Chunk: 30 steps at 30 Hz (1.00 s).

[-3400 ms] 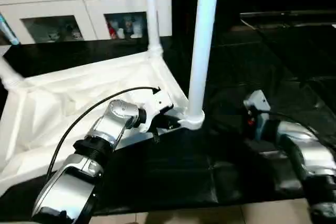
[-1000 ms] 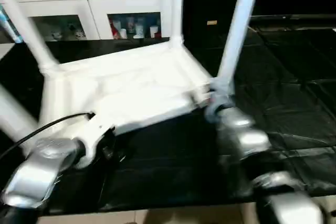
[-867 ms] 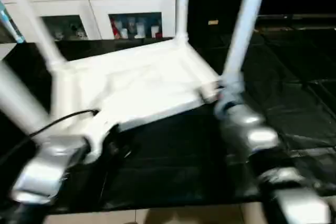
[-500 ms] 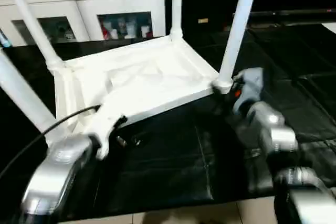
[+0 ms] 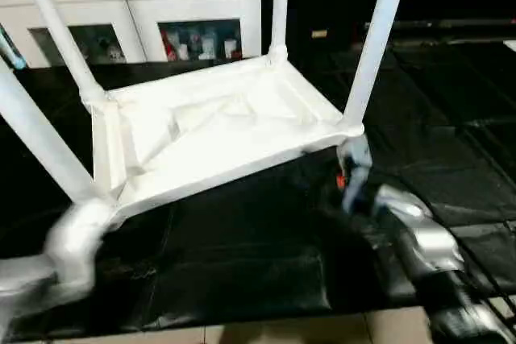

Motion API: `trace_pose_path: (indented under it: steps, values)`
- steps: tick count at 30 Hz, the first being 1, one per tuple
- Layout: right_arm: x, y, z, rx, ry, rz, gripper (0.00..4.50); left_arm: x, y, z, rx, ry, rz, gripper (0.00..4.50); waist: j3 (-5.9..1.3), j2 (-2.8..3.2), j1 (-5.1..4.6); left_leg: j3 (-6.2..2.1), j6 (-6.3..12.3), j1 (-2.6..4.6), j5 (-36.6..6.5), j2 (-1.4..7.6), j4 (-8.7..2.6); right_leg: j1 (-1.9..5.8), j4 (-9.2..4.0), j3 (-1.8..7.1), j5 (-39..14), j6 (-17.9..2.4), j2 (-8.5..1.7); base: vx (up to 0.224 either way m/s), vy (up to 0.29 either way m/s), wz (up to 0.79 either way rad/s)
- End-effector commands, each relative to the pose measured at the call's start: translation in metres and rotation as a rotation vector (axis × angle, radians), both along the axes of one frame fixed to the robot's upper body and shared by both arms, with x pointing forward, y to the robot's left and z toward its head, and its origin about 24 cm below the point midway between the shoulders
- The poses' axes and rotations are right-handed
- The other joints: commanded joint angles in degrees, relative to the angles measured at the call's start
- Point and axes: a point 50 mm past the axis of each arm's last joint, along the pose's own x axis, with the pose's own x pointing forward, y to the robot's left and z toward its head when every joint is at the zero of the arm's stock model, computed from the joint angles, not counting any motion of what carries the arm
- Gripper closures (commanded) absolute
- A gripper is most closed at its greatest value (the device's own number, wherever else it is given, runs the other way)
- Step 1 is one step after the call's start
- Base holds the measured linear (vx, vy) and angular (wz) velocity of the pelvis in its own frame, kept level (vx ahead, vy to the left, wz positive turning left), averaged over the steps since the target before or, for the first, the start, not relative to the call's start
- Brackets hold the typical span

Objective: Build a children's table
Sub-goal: Rotate table base

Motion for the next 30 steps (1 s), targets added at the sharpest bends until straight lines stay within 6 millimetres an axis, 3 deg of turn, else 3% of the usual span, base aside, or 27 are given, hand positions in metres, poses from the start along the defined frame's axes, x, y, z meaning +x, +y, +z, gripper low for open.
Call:
trace_pose_path:
  steps: [1, 5, 6, 11, 12, 13, 14, 16, 19, 20, 23, 24, 26, 30]
  values:
    - [-0.009, 0.009, 0.011, 0.054, -0.002, 0.137, 0.00, -0.002, 0.017, 0.011, 0.027, -0.003, 0.047, 0.08, -2.70, 0.47, 0.08, -0.26, 4.09, -0.01, -17.85, 0.60, -4.84, 2.38, -4.66, 2.43, -22.09, -9.62, -1.94, 0.000, 0.000, 0.00]
    - [-0.016, 0.010, 0.009, 0.022, 0.011, 0.216, 0.00, -0.006, 0.037, 0.024, 0.057, 0.002, 0.063, 0.08, -2.40, 0.49, 0.11, -0.47, 3.06, 0.34, -20.17, 0.62, -5.05, 1.92, -5.28, 2.53, -27.08, -8.27, -2.25, 0.000, 0.000, 0.00]
    - [-0.015, 0.010, 0.007, -0.003, 0.012, 0.210, 0.00, -0.007, 0.053, 0.030, 0.086, 0.002, 0.100, 0.08, -2.47, 0.66, 0.13, -0.55, 2.78, 0.32, -19.94, 0.61, -5.06, 1.91, -5.26, 2.55, -26.46, -8.49, -2.28, 0.000, 0.000, 0.00]
    - [-0.015, 0.010, 0.008, -0.002, 0.012, 0.206, 0.00, -0.003, 0.066, 0.037, 0.120, -0.045, 0.129, 0.08, -2.70, 0.78, 0.35, -0.58, 2.54, 0.35, -19.22, 0.64, -5.08, 2.04, -4.93, 2.64, -23.11, -9.45, -2.29, 0.000, 0.000, 0.00]
    - [-0.018, 0.011, 0.009, 0.004, 0.016, 0.236, 0.00, 0.009, 0.077, 0.047, 0.116, -0.164, 0.162, 0.08, -2.82, 0.57, 0.48, -0.59, 2.68, 0.36, -18.71, 0.60, -5.03, 2.12, -4.85, 2.60, -22.04, -9.79, -2.22, 0.000, 0.000, 0.00]
    - [-0.018, 0.011, 0.009, 0.004, 0.016, 0.236, 0.00, 0.009, 0.077, 0.047, 0.116, -0.164, 0.162, 0.08, -3.11, 0.90, 0.95, -0.43, 2.57, 0.83, -17.87, 0.52, -4.81, 1.94, -4.73, 2.70, -20.15, -10.21, -2.19, 0.000, 0.000, 0.00]
    - [-0.019, 0.011, 0.009, 0.005, 0.018, 0.248, 0.00, 0.014, 0.079, 0.050, 0.105, -0.203, 0.169, 0.08, -3.16, 0.80, 0.90, -0.54, 2.46, 0.56, -16.98, 0.67, -4.87, 2.15, -4.36, 2.72, -18.03, -10.82, -2.27, 0.000, 0.000, 0.00]
    - [-0.021, 0.013, 0.009, 0.006, 0.023, 0.268, 0.00, 0.030, 0.074, 0.047, 0.015, -0.283, 0.162, 0.08, -3.07, 0.62, 1.13, -0.52, 2.28, 0.55, -17.52, 0.68, -4.99, 2.30, -4.31, 2.58, -17.66, -11.13, -2.23, 0.000, 0.000, 0.00]
    - [-0.021, 0.015, 0.008, 0.004, 0.024, 0.272, 0.00, 0.037, 0.069, 0.043, -0.060, -0.296, 0.146, 0.08, -3.31, 0.55, 1.32, -0.61, 1.33, 0.19, -16.84, 0.71, -5.04, 2.76, -3.95, 2.58, -16.68, -11.54, -2.53, 0.000, 0.000, 0.00]
    - [-0.020, 0.016, 0.008, 0.004, 0.021, 0.272, 0.00, 0.041, 0.067, 0.041, -0.079, -0.299, 0.141, 0.08, -3.49, 0.24, 1.24, -0.44, 1.49, 0.30, -16.20, 0.66, -4.85, 2.65, -3.91, 2.66, -15.93, -11.62, -2.52, 0.000, 0.000, 0.00]
    - [-0.021, 0.019, 0.008, 0.005, 0.019, 0.277, 0.00, 0.055, 0.058, 0.036, -0.144, -0.322, 0.113, 0.08, -3.51, 0.48, 1.48, -0.28, 1.60, 0.50, -15.53, 0.69, -4.71, 2.48, -4.02, 2.74, -16.12, -12.00, -2.64, 0.000, 0.000, 0.00]
    - [-0.021, 0.020, 0.008, 0.005, 0.020, 0.278, 0.00, 0.057, 0.057, 0.035, -0.147, -0.325, 0.107, 0.08, -3.55, 0.66, 1.64, -0.31, 1.57, 0.49, -15.65, 0.71, -4.72, 2.56, -4.05, 2.71, -16.28, -11.95, -2.65, 0.000, 0.000, 0.00]
    - [-0.022, 0.021, 0.008, 0.004, 0.017, 0.282, 0.00, 0.065, 0.053, 0.031, -0.146, -0.329, 0.087, 0.08, -3.58, 0.47, 2.25, -0.28, 1.08, 0.58, -16.43, 0.80, -4.76, 2.57, -4.13, 2.71, -17.36, -11.33, -2.76, 0.000, 0.000, 0.00]
    - [-0.022, 0.023, 0.007, 0.007, 0.018, 0.284, 0.00, 0.077, 0.045, 0.027, -0.161, -0.350, 0.080, 0.08, -3.49, 0.42, 2.37, -0.40, 0.55, 0.42, -17.00, 0.74, -4.91, 2.72, -4.32, 2.63, -18.76, -10.37, -2.75, 0.000, 0.000, 0.00]
